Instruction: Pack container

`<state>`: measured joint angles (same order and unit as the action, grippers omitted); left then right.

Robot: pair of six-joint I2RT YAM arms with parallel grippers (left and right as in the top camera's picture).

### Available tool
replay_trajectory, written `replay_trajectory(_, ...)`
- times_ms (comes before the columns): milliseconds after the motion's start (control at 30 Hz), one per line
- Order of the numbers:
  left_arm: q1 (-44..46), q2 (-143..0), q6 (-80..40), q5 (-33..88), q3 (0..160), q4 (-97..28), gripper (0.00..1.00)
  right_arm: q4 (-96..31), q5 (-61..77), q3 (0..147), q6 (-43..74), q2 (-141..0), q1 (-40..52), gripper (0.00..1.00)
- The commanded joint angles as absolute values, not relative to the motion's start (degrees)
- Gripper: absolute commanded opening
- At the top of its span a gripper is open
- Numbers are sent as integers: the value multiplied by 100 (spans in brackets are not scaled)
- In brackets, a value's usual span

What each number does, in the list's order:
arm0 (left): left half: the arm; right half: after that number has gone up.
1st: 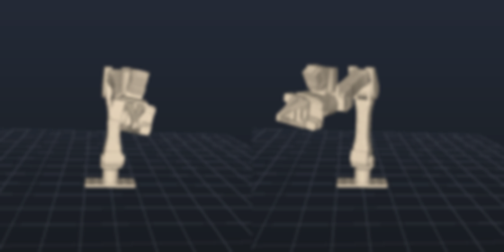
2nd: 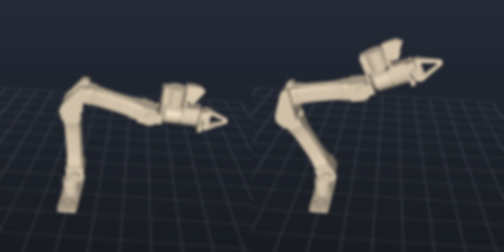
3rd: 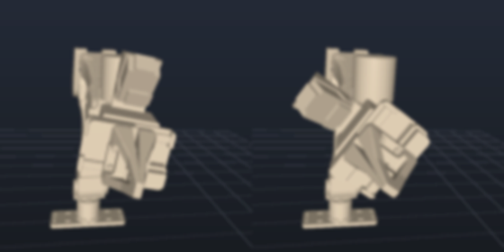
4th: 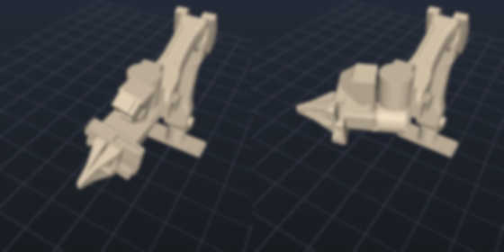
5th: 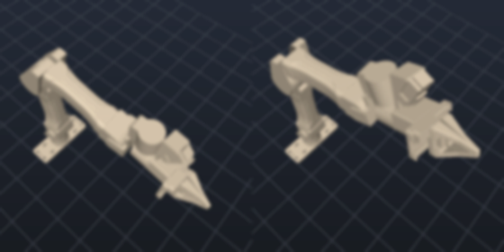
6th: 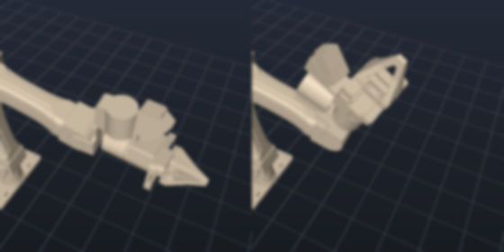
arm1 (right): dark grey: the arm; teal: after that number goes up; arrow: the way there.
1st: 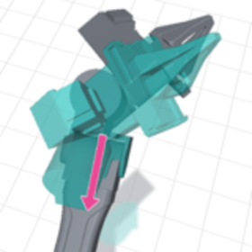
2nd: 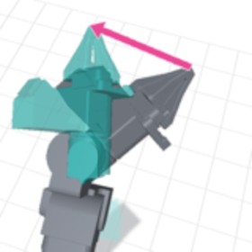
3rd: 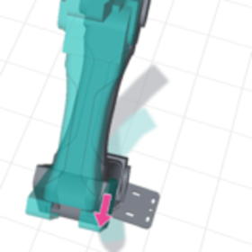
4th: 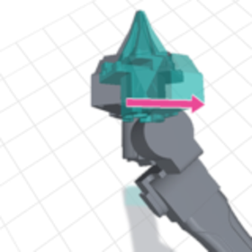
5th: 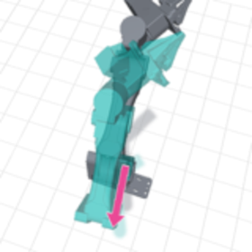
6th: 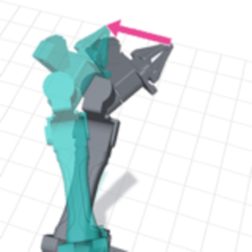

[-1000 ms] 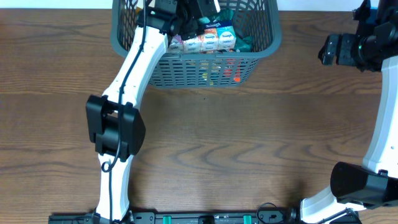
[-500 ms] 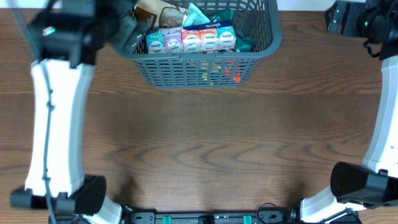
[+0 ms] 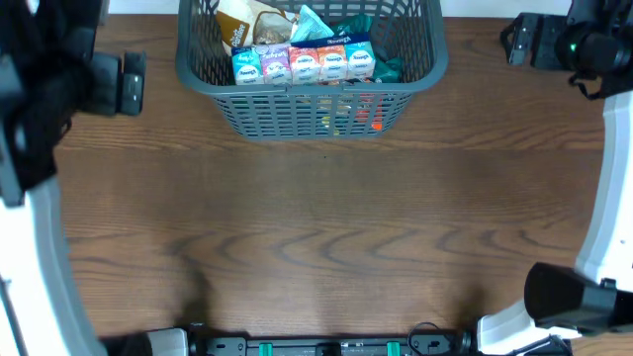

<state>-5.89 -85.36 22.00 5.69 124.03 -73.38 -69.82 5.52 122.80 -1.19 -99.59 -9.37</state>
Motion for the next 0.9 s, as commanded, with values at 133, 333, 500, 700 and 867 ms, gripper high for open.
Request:
replay_trajectory(133, -604, -7382, 2040, 917, 10309, -6707, 99, -7043, 316, 11996, 40, -8735, -843, 99)
replay_trajectory(333, -604, -6486, 1715, 1011, 8191, -5822, 99, -6368, 272, 10149, 14, -7485, -635, 99)
replay_trajectory(500, -604, -5951, 1437, 1009, 7122, -5280, 99, -5306, 231, 7826, 14, -6235, -390, 99)
replay_trajectory(700, -604, -5312, 1210, 1009, 6383, -4967, 98, -4770, 235, 5634, 14, -5006, -143, 99)
replay_trajectory(867, -604, -4842, 1208, 1009, 5795, -4475, 98, -4705, 235, 4899, 16, -4563, -108, 99)
